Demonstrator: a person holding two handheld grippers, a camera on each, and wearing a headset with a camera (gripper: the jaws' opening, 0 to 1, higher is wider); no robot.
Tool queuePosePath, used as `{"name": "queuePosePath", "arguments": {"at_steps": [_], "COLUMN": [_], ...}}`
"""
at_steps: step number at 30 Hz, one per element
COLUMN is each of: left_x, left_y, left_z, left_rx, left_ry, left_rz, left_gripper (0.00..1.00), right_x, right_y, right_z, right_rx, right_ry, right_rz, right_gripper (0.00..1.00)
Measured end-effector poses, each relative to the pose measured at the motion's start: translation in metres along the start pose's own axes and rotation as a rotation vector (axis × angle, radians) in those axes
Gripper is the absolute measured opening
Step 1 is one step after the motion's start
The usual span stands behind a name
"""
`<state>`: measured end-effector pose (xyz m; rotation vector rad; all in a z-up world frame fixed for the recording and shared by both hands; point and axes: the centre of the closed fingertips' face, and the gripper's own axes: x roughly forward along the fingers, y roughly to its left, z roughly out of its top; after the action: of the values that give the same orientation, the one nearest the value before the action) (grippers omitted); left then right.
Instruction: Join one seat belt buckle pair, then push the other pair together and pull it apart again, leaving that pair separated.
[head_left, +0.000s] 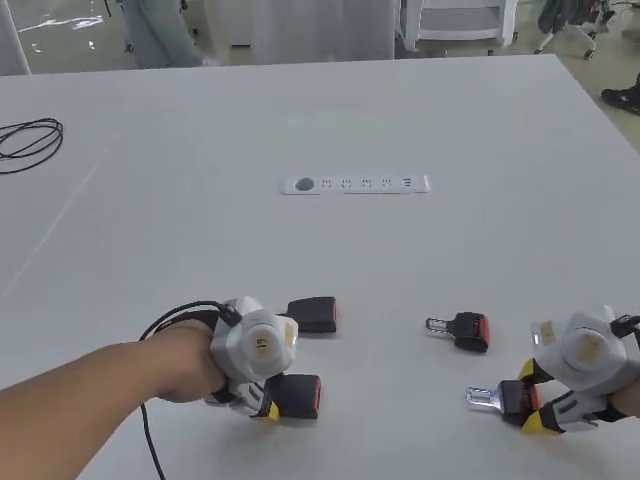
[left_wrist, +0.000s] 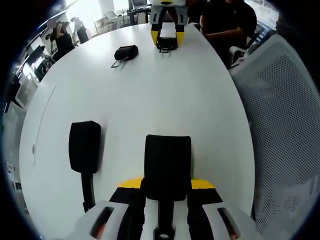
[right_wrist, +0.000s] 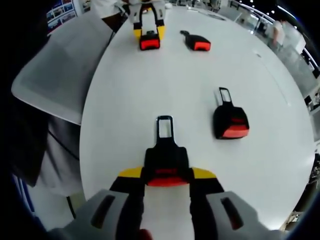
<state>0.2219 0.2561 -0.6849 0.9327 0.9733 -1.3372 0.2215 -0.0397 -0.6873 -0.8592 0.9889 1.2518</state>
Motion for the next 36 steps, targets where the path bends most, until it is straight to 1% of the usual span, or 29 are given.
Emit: {"name": "queuePosePath", "arguments": {"at_steps": [5,13,20,28,31,32,36], "left_x": [0.000,0.000,0.000,0.000,0.000,0.000,0.000], "left_y": [0.000,0.000,-0.001,-0.001,-0.001,-0.001,-0.001], "left_z": [0.000,0.000,0.000,0.000,0.000,0.000,0.000], "left_rx": [-0.004,-0.001,0.004,0.006,0.006,0.006,0.003], "left_ry": [-0.003,0.004,0.018,0.027,0.033,0.033,0.029], "left_rz": [0.003,0.004,0.004,0.004,0.005,0.005,0.006], "left_gripper": [0.33,0.33,0.33,0.33,0.33,0.33,0.33], "right_x": [0.000,0.000,0.000,0.001,0.002,0.002,0.003], "right_y": [0.000,0.000,0.000,-0.002,-0.002,-0.003,-0.004], "right_z": [0.000,0.000,0.000,0.003,0.006,0.007,0.010], "right_rx": [-0.002,-0.001,0.003,0.011,0.020,0.033,0.050], "right_ry": [0.009,0.013,-0.006,-0.013,-0.012,-0.017,-0.030], "right_rz": [-0.001,0.000,-0.002,-0.009,-0.017,-0.024,-0.034], "right_gripper": [0.35,0.35,0.35,0.35,0.35,0.35,0.35]}}
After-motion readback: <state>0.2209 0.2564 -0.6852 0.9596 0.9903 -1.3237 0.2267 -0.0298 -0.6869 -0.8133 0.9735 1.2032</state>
